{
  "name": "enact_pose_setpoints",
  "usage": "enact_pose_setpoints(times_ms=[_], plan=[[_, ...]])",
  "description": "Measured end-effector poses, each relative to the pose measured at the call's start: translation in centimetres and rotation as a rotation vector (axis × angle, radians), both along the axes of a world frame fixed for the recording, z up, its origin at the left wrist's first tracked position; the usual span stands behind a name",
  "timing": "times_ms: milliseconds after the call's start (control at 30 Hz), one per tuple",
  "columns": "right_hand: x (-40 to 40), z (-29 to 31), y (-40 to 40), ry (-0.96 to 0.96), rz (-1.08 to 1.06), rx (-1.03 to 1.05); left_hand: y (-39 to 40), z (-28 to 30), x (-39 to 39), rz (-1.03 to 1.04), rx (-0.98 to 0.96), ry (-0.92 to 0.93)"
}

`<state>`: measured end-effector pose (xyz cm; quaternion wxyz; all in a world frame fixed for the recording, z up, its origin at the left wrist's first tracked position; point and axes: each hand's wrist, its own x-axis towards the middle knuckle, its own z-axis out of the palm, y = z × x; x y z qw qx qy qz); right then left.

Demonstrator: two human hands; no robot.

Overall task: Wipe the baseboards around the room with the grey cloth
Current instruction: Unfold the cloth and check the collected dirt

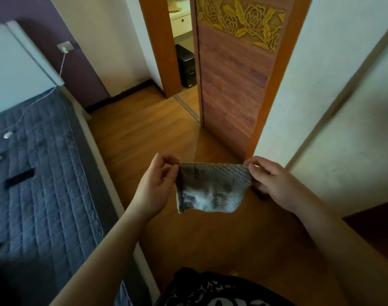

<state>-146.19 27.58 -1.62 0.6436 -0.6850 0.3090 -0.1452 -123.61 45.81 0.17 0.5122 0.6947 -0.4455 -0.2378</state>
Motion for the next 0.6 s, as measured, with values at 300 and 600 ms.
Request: enact_pose_setpoints(times_ms=[300,600], plan=[[11.9,-2.2,-1.7,0.015,-0.129,0.168,-4.2,-2.4,5.0,0.393,0.053,-0.156],[22.9,-3.7,-5.6,-0.083,0.163,0.665,-5.6,-3.1,16.8,0.543,0.018,0.427]])
